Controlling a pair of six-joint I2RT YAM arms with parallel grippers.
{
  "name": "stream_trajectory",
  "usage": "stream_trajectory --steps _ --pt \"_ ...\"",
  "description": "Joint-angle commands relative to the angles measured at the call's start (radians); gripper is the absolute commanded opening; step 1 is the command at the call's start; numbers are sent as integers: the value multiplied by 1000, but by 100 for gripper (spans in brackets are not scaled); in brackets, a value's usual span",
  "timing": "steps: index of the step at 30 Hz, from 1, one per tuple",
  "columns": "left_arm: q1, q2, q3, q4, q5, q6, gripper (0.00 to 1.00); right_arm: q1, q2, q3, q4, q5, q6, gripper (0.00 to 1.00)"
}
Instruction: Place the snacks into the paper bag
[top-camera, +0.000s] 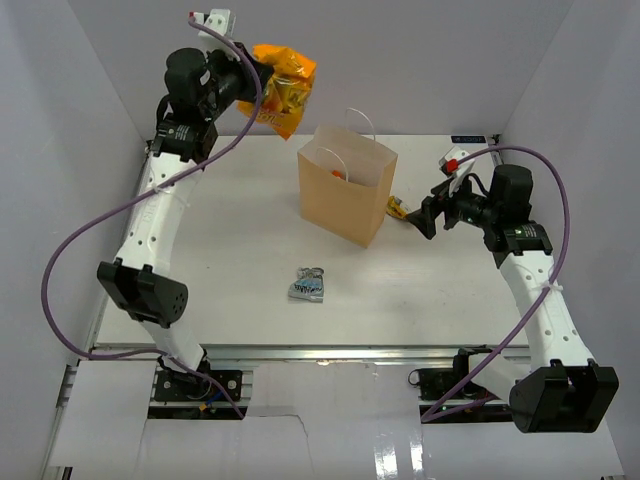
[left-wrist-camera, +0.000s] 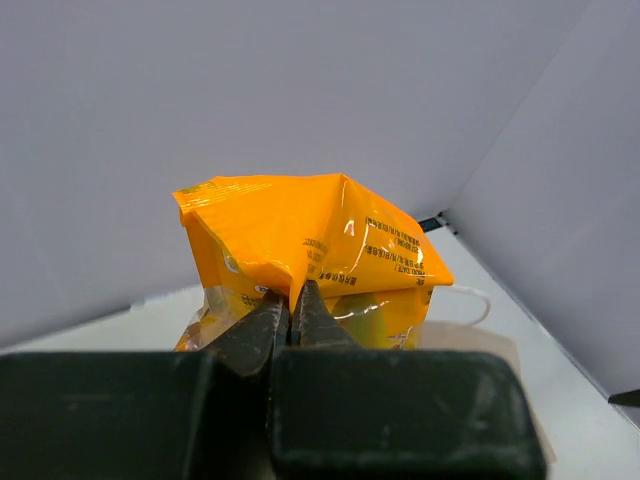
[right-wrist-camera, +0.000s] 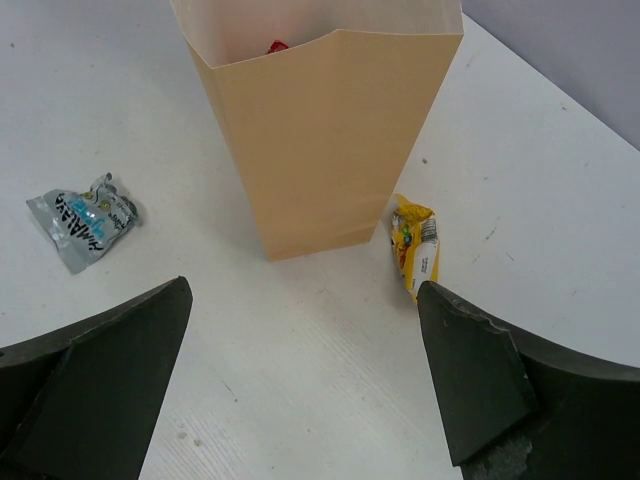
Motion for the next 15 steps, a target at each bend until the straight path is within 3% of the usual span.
stream_trajectory --steps 1,6,15 --pt "-6 91 152 176 162 13 0 -4 -29 -12 -7 -33 4 100" --pt "-20 185 201 403 287 -116 0 -4 -40 -44 -36 -38 -4 100" --pt "-99 225 172 448 328 -181 0 -7 -46 -87 -38 -19 -18 100"
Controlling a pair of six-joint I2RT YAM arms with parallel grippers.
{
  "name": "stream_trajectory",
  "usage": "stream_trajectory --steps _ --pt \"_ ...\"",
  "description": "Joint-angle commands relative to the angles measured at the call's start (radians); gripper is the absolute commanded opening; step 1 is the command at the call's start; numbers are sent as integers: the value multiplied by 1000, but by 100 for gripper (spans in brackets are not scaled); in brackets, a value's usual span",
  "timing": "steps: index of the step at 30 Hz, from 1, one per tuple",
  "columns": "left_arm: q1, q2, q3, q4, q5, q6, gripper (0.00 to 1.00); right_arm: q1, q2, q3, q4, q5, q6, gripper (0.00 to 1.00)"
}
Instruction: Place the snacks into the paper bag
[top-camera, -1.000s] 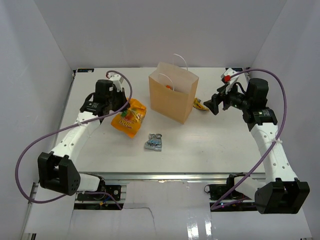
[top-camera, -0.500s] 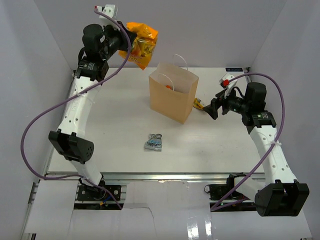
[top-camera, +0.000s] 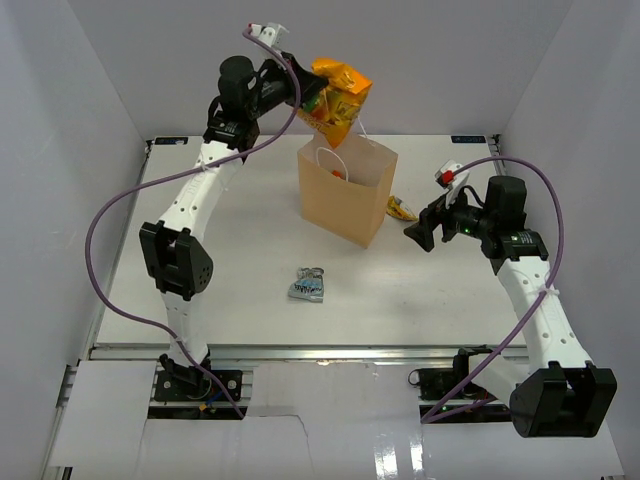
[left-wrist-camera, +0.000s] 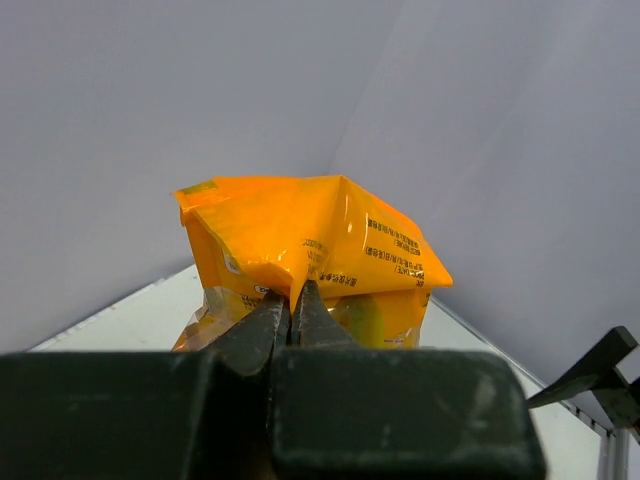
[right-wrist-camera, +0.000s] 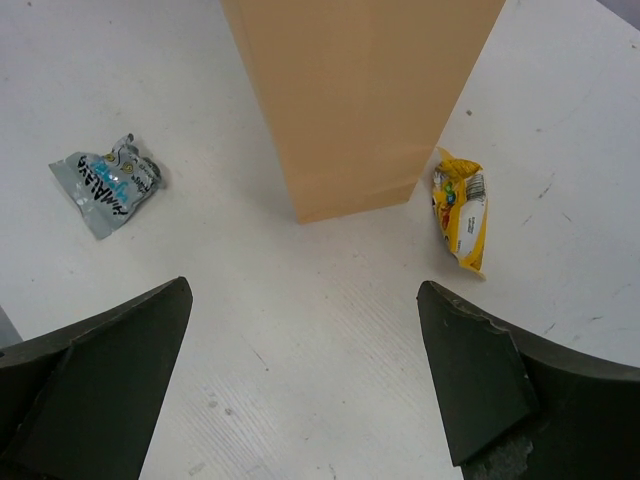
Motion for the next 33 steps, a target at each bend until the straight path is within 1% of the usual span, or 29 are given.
stream_trajectory --steps 1,7,11,14,15,16,18,19,22,23,24,25,26,27,28,29,30,31,32,33 --pt "-32 -106 1 160 42 -31 0 -8 -16 -10 6 -4 -14 100" --pt "-43 -161 -128 166 48 -34 1 -7 -10 -23 12 8 -28 100" --pt "-47 -210 -226 186 46 -40 8 -7 -7 -24 30 13 -23 100" --pt "-47 -259 -320 238 33 -60 30 -7 -4 -26 42 10 -17 100" --pt "-47 -278 -353 247 22 -63 43 -8 -1 -24 45 10 -15 100" --pt "-47 -286 -366 252 13 -66 49 -8 1 -26 51 13 -11 100" --pt "-49 -292 -377 255 0 -73 57 -7 5 -33 91 26 11 100" --pt "-49 -293 -374 255 -7 -77 64 -8 10 -38 110 49 28 100" --pt "-49 -296 -358 256 -29 -95 71 -8 53 -33 145 88 86 100" --pt "-49 -299 -355 255 -39 -106 72 -8 94 -17 147 97 113 100" --pt "-49 -304 -360 255 -50 -109 85 -8 117 -6 145 112 118 100" --pt "-49 -313 -367 255 -64 -110 94 -8 145 5 141 123 123 100" --pt "-49 -344 -381 252 -101 -109 97 -8 203 35 136 134 121 100" --pt "-49 -367 -404 250 -121 -97 98 -8 235 51 125 134 109 100" --pt "-49 -390 -459 249 -139 -83 98 -10 270 71 95 117 89 100" --pt "-49 -451 -494 244 -180 -72 98 -10 344 92 78 111 69 100" --pt "-47 -485 -534 239 -206 -46 98 -8 381 139 59 102 34 100" --pt "-47 -520 -618 220 -231 -35 98 -10 422 167 24 94 16 100" --pt "-46 -593 -663 207 -274 -25 98 -10 503 198 3 92 -3 100" --pt "-46 -632 -706 192 -294 0 98 -8 542 260 -20 94 -59 100"
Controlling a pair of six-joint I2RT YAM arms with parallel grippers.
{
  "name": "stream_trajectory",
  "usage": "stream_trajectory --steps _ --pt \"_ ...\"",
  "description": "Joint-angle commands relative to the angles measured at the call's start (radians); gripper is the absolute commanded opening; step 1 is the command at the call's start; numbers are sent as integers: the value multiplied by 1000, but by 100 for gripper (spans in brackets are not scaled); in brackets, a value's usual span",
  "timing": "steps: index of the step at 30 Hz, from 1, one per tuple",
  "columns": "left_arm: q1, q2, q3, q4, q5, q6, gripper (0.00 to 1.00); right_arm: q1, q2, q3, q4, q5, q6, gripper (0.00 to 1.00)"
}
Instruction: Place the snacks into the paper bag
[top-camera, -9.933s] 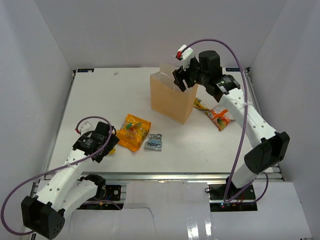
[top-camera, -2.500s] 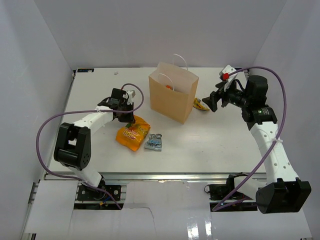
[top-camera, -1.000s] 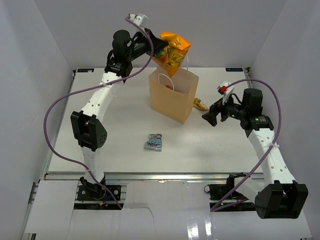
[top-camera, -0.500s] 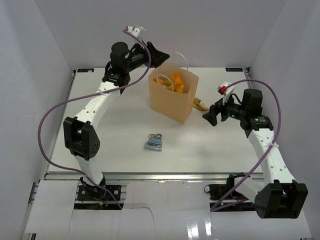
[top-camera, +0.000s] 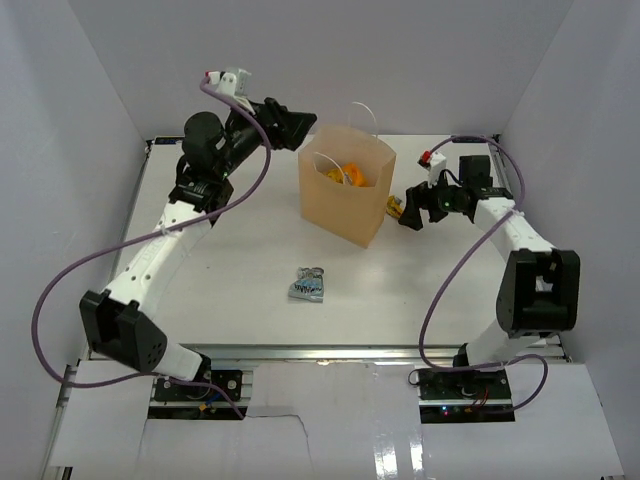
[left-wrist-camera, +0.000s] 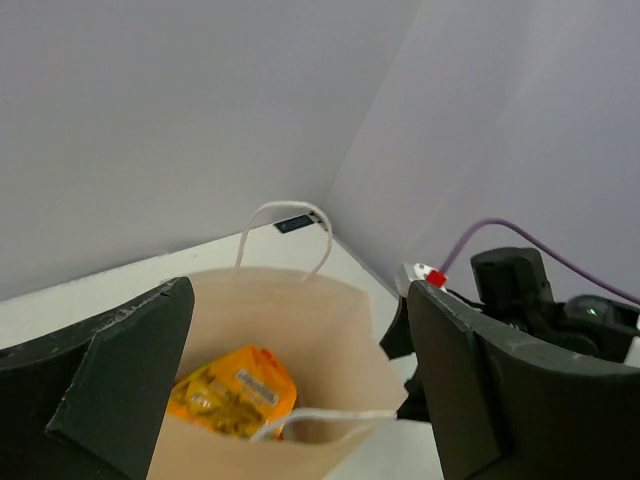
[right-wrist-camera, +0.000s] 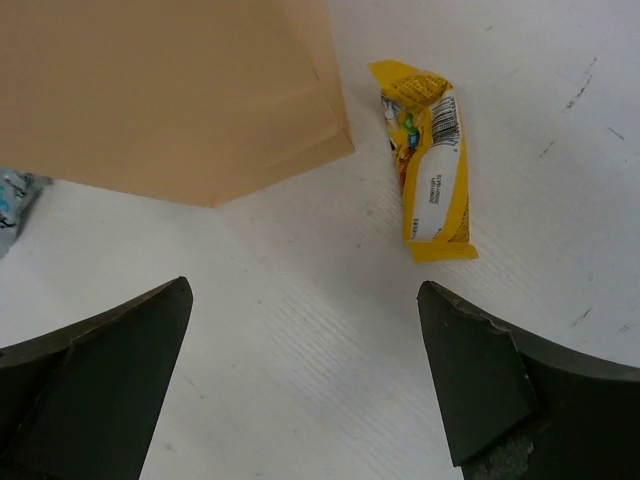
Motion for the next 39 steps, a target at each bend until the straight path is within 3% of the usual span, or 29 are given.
stream_trajectory --steps 1,5,10,16,19,20,25,28,34,39 --pt "4 -187 -127 -80 -135 70 98 -4 125 155 -102 -3 -128 100" --pt "6 -339 -334 -266 -195 77 98 -3 329 310 -199 10 -314 100" --pt "6 -544 -597 -404 -205 -38 98 2 530 520 -321 38 -409 84" --pt "4 -582 -826 -421 -112 -221 98 25 608 556 -352 37 -414 70" --pt "-3 -539 -876 -420 -64 -256 98 28 615 528 -337 46 -382 58" --pt "-6 -523 -895 -418 -60 -259 98 28 615 523 -333 50 -371 50" --pt "-39 -424 -908 -415 -57 -249 98 10 564 453 -310 43 -328 23" --pt "-74 -352 -899 -412 -70 -230 98 -27 497 407 -293 8 -299 16" --pt "-169 -198 -839 -415 -145 -183 98 -142 316 341 -293 -100 -287 12" --pt "-221 -49 -747 -435 -231 -132 98 -162 72 296 -294 -219 -311 11"
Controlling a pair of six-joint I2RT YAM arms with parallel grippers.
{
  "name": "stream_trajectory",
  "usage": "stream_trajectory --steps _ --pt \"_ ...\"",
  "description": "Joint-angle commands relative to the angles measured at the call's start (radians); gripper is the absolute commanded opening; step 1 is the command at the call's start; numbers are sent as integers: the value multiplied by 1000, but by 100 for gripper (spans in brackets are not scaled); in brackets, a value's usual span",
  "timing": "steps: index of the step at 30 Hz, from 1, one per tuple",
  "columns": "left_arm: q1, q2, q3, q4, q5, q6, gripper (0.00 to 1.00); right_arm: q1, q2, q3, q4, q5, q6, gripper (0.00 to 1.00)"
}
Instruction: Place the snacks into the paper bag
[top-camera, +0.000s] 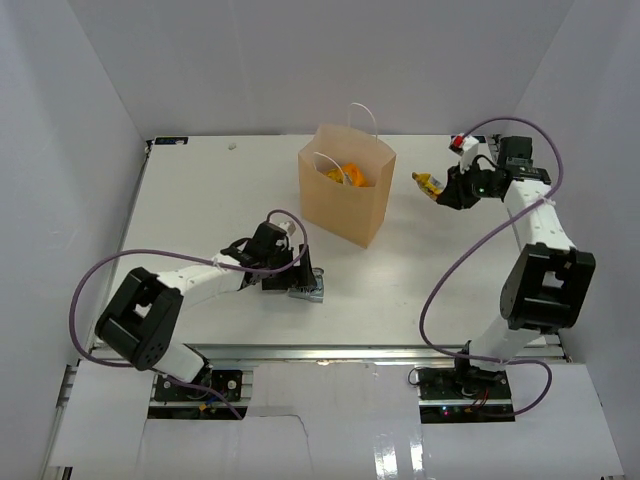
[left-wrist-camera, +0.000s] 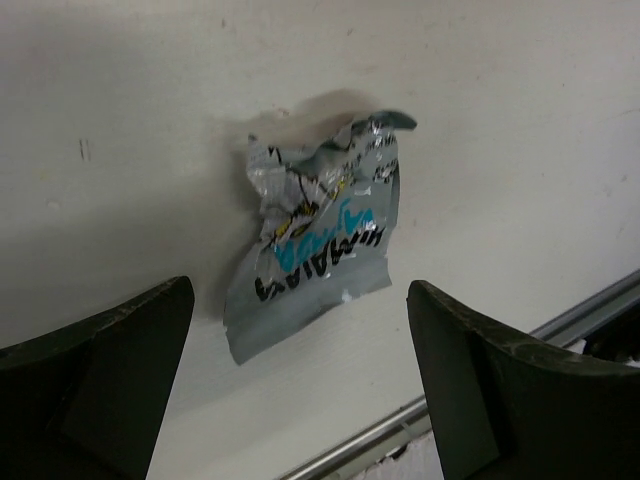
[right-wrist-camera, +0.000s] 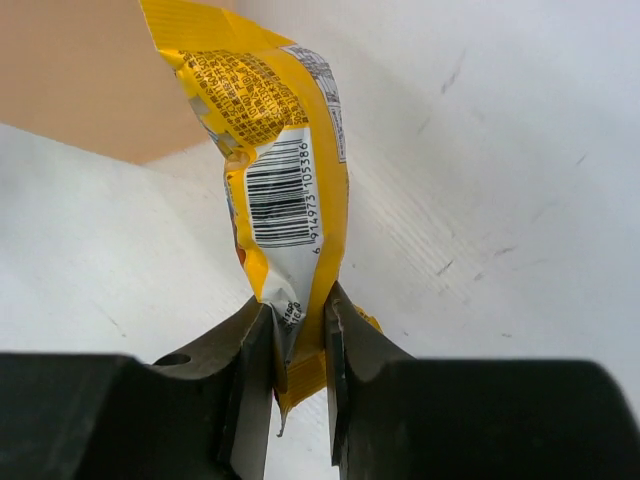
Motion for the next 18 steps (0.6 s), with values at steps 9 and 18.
stream_trajectory --steps 9,18 --pt "-60 141 141 -31 -184 79 98 190 -426 36 124 -208 86 11" --pt "-60 71 96 -21 -190 54 98 410 -349 114 337 114 330 8"
